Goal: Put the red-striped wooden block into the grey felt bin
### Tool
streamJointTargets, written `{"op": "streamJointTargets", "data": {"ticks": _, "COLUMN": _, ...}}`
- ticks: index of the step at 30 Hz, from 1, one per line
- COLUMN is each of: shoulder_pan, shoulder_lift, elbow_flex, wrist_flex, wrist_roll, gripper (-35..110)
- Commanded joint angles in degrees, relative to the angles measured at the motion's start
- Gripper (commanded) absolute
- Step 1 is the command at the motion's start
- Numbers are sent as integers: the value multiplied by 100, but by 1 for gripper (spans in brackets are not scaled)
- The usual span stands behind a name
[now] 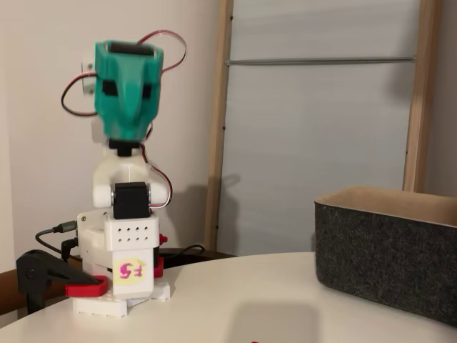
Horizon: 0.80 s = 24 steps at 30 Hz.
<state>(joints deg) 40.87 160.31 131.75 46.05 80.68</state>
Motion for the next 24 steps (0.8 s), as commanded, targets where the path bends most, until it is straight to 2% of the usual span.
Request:
{"op": "streamJointTargets", "data": {"ticks": 1, "shoulder_pan": -53, "shoulder_lift": -571, "elbow_flex": -492, "wrist_flex": 343, "wrist_roll": -1740, "gripper": 14}}
{"op": "streamJointTargets", "data": {"ticks": 5, "shoulder_pan": -343, "shoulder_lift": -1081, "elbow_flex": -826, "wrist_flex": 1283, "wrist_roll": -3806, "gripper": 21}}
{"op": "streamJointTargets", "data": {"ticks": 8, "shoulder_pan": -448, "shoulder_lift": -1389, "elbow_flex": -1028, "wrist_flex": 1925, "wrist_roll": -4772, "gripper": 22}}
{"op": "streamJointTargets", "data": {"ticks": 11, "shoulder_pan": -483, "shoulder_lift": -1705, "elbow_flex": -1178, "wrist_flex": 2646, "wrist_roll": -5194, "gripper": 24}}
{"op": "streamJointTargets", "data": {"ticks": 19, "shoulder_pan": -905, "shoulder_lift": -2531, "elbow_flex": -1556, "wrist_flex": 5177, "wrist_roll": -5520, "gripper": 41}}
{"op": "streamJointTargets", "data": {"ticks": 24, "shoulder_pan": -1415, "shoulder_lift": -3067, "elbow_flex": -1951, "wrist_flex": 6064, "wrist_roll": -5897, "gripper": 43}}
